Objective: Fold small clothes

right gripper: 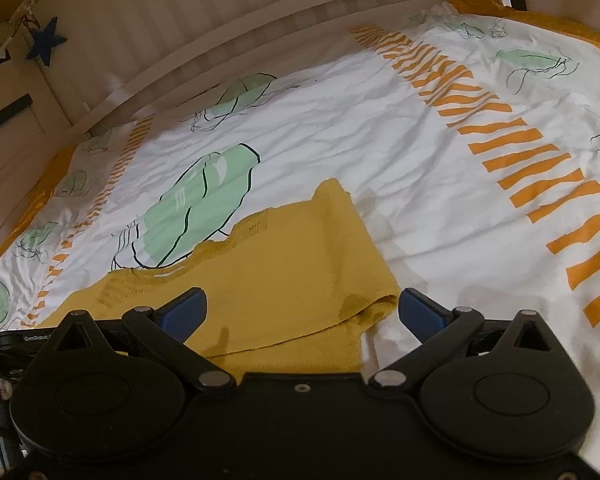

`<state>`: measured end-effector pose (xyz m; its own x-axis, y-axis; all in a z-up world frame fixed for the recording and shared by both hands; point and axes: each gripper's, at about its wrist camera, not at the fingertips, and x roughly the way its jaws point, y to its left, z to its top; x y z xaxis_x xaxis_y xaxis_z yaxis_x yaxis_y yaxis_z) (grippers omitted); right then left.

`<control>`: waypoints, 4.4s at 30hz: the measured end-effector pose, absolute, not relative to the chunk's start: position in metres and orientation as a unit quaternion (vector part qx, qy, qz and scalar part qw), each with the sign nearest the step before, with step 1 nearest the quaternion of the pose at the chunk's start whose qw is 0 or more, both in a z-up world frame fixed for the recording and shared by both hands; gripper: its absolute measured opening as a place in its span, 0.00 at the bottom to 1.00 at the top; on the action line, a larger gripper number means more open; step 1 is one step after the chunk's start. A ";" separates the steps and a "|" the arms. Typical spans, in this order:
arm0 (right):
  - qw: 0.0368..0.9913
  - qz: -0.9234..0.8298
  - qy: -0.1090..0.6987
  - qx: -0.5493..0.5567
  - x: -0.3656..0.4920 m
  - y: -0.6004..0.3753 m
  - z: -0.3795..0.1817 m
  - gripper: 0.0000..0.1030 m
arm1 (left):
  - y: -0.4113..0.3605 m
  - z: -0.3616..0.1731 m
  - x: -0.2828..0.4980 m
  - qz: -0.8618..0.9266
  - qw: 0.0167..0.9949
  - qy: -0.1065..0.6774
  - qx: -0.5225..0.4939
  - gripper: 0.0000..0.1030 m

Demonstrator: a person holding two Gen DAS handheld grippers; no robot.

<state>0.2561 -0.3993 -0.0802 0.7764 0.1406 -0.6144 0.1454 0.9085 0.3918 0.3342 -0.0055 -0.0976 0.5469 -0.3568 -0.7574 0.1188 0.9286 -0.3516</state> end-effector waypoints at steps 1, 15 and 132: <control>0.918 -0.001 0.335 0.213 0.256 -0.399 -0.080 0.99 | -0.005 -0.099 0.334 -0.135 0.871 0.455 -0.132 0.37; 0.918 0.004 0.337 0.211 0.257 -0.394 -0.082 0.99 | -0.012 -0.102 0.341 -0.139 0.866 0.454 -0.153 0.44; 0.910 0.209 0.344 0.104 0.251 -0.248 -0.098 0.99 | 0.235 0.047 0.275 0.081 0.952 0.196 -0.223 0.03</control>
<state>0.2513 -0.2476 -0.0980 0.6769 0.4511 -0.5817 -0.3078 0.8913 0.3330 0.2747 0.2345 0.0469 0.9104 0.0665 -0.4084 -0.2409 0.8876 -0.3925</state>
